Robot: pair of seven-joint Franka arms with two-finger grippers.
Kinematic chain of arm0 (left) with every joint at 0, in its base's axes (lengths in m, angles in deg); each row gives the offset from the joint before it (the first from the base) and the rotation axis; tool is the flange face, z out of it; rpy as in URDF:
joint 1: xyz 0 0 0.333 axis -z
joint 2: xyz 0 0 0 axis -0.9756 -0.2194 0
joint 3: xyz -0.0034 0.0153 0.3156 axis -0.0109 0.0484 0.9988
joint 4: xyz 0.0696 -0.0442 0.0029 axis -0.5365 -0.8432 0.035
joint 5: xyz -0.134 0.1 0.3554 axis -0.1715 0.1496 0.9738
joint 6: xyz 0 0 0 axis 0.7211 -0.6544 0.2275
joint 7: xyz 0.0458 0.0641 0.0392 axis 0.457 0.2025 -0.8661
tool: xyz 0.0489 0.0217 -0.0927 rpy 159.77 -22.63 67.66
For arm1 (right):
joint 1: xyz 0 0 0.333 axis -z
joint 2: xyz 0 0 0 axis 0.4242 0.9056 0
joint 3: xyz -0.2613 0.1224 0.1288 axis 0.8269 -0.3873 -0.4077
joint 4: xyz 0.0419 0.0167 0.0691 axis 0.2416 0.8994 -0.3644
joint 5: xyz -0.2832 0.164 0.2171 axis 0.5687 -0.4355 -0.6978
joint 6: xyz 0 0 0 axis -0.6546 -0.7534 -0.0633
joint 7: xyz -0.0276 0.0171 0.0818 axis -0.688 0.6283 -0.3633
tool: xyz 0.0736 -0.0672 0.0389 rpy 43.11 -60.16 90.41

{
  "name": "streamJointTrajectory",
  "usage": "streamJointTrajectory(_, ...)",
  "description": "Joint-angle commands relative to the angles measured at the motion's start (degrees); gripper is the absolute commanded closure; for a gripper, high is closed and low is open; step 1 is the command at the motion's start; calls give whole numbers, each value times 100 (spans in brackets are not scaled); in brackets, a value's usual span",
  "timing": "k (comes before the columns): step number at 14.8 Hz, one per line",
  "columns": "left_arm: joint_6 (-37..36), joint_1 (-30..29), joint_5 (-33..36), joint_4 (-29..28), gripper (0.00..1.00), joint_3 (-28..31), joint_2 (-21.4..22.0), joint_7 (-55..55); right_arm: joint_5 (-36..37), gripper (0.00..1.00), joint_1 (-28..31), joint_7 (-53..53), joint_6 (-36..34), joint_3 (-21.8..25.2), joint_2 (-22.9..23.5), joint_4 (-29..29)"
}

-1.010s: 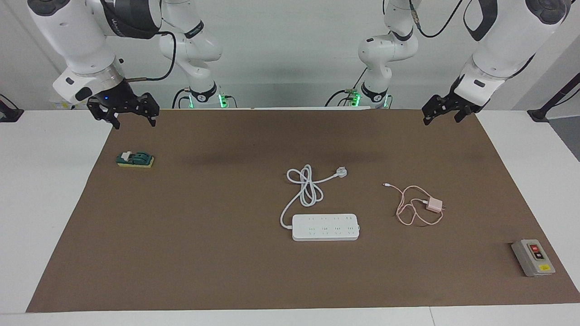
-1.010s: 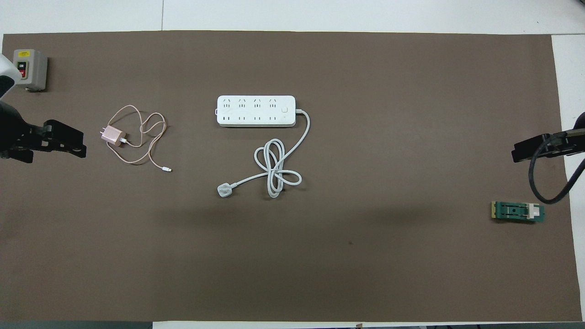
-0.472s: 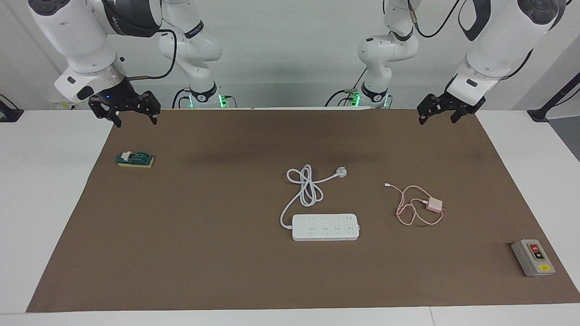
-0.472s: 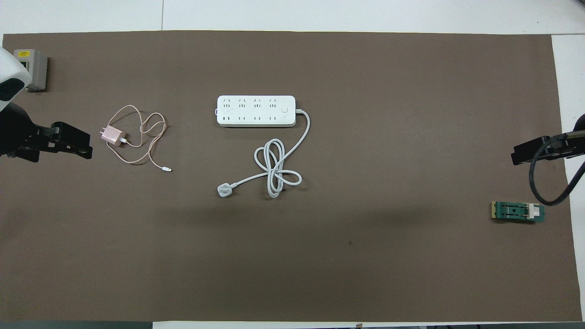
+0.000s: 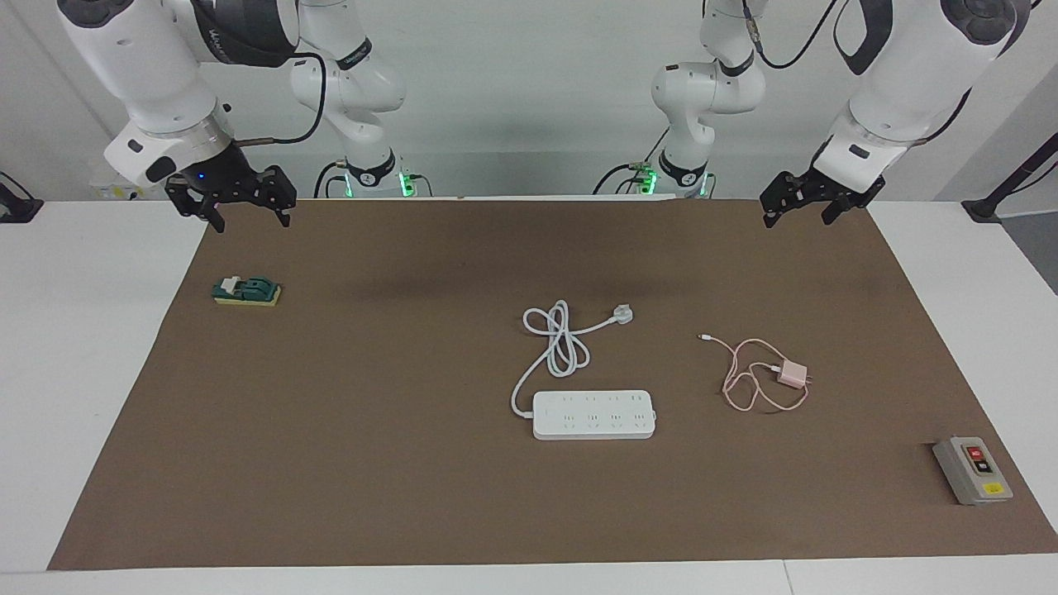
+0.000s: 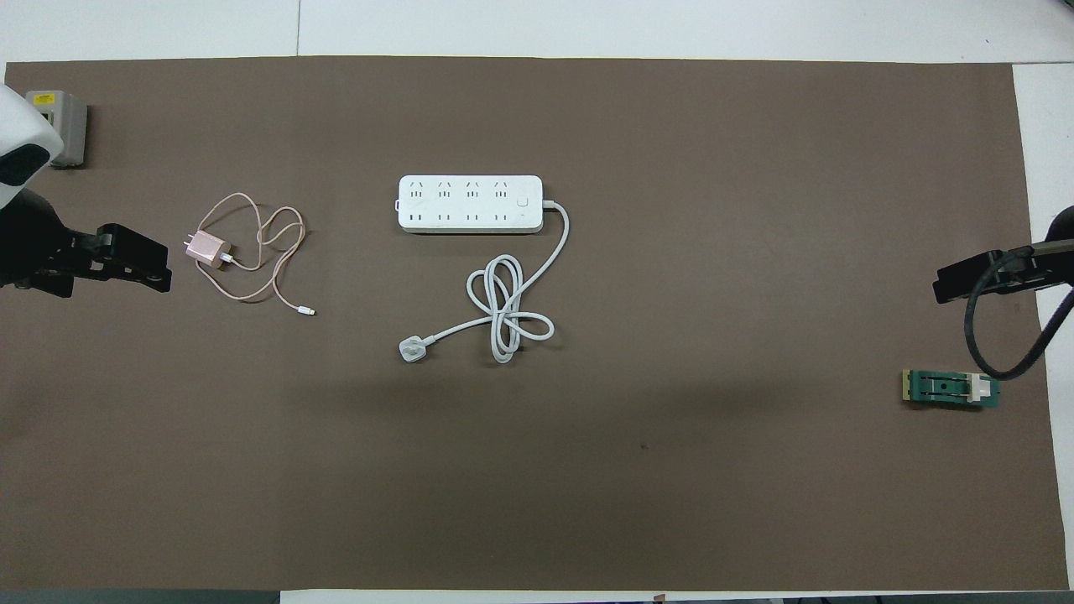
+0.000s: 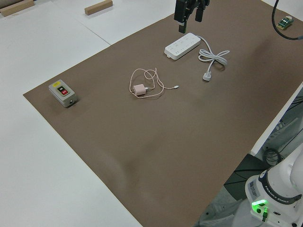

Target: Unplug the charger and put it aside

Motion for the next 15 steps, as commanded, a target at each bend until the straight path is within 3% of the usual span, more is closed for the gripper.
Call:
streamJointTrajectory(1,-26,-325,101,12,0,-327,40,74,-78,0,39,-70,-26,-49,-40,-17)
streamJointTrajectory(7,1,-440,101,3,0,-452,40,74,-78,0,30,-70,-26,-57,-40,-17)
streamJointTrajectory(11,9,-1028,101,3,0,-1040,31,65,-78,0,30,-70,-26,-57,-40,-17)
streamJointTrajectory(15,9,-959,119,-6,0,-1023,13,56,-69,0,39,-70,-17,-57,-40,-17)
